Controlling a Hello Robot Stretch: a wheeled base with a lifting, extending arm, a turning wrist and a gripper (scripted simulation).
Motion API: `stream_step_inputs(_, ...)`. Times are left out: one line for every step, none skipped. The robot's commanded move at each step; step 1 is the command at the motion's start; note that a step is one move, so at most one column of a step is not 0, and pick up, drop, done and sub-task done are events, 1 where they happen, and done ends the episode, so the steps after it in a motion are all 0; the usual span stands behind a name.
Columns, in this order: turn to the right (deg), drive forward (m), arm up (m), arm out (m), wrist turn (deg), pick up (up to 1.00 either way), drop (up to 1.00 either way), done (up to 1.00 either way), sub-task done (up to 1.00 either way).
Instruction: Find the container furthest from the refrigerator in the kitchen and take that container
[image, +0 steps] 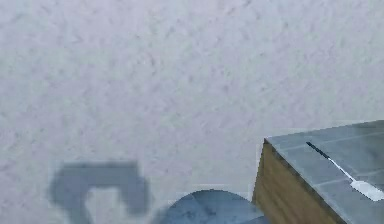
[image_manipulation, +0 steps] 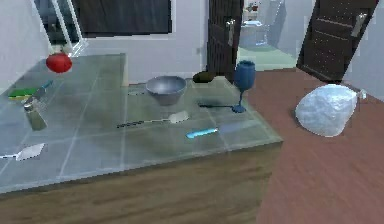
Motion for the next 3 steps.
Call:
stream_step_inputs(45.0,0.0,0.0,0.0,0.0,0.0,0.0,0.0,0.0)
stream_step_inputs(45.0,0.0,0.0,0.0,0.0,0.0,0.0,0.0,0.0)
stream_step_inputs(45.0,0.0,0.0,0.0,0.0,0.0,0.0,0.0,0.0)
